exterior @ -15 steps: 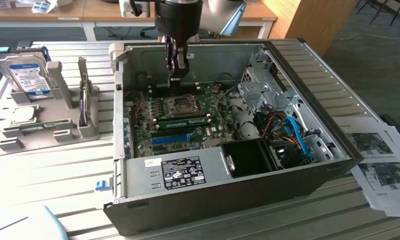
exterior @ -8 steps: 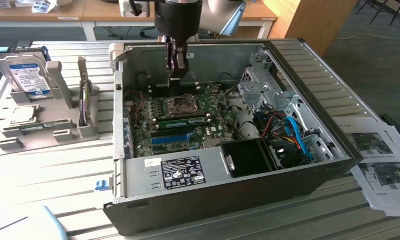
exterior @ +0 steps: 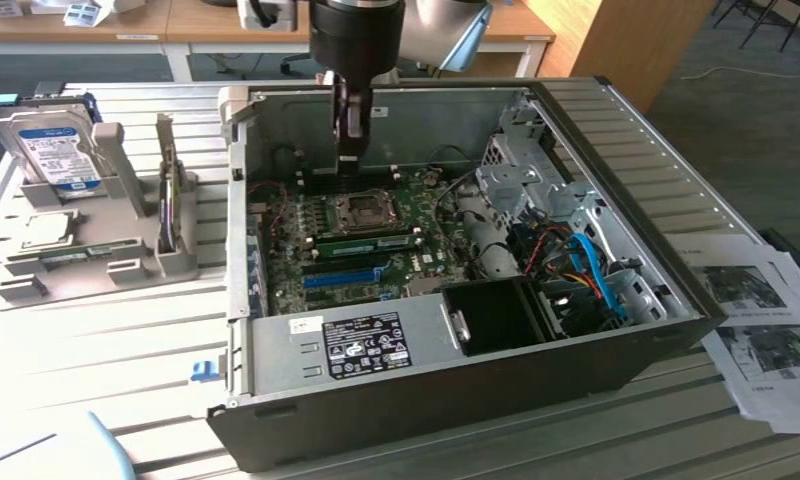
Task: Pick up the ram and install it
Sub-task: 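Press down the ram until it locks into place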
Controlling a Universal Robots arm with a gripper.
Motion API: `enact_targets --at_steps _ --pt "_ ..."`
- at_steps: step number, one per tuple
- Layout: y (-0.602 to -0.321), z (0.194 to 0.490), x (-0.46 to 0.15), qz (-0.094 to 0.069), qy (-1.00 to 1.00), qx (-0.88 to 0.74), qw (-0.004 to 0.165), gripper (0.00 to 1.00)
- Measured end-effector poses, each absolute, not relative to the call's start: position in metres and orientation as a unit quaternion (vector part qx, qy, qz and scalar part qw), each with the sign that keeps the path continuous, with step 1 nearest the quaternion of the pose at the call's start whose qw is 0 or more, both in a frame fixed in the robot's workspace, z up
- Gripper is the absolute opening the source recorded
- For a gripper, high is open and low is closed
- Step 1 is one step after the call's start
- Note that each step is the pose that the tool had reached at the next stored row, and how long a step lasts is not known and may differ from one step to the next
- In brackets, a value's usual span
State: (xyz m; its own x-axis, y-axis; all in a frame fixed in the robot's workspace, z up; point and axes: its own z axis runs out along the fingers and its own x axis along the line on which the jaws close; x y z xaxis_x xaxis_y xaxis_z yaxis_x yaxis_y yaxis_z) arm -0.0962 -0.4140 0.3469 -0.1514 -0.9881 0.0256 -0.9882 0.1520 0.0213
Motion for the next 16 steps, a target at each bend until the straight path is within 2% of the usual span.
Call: enact_targets --at_steps 16 --pt "-0.4140 0.3468 -0.0962 -0.002 -0.844 0.536 0.017 0.09"
